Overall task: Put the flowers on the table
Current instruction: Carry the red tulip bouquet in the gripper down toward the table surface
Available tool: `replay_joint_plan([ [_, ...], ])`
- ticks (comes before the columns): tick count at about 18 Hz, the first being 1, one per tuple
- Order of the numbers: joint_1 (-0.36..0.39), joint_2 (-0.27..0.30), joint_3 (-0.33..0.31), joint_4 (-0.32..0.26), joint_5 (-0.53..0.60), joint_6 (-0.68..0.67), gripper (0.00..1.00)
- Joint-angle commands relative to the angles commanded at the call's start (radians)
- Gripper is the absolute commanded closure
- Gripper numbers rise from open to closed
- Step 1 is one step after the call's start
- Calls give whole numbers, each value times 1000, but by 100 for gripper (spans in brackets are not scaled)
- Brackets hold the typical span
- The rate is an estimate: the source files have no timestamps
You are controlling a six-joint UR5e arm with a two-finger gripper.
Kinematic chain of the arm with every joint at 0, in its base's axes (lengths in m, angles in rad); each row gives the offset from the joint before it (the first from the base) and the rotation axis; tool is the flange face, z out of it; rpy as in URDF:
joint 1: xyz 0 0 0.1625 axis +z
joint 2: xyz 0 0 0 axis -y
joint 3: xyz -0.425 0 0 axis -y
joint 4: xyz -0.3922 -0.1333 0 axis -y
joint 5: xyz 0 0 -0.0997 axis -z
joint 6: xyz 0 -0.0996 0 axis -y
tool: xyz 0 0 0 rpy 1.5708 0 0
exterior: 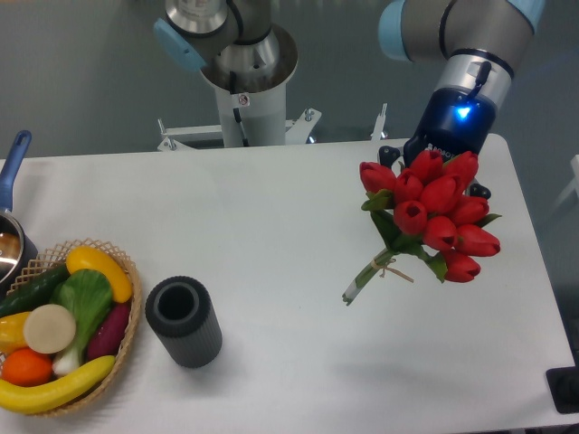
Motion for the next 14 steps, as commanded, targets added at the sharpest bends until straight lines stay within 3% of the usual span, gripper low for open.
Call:
replay_joint_plan([
  [6, -3, 41, -28, -3, 73, 8, 71],
  [11, -28, 86, -29, -12, 372, 6, 71],
  [14, -93, 92, -31, -54, 567, 11, 72],
])
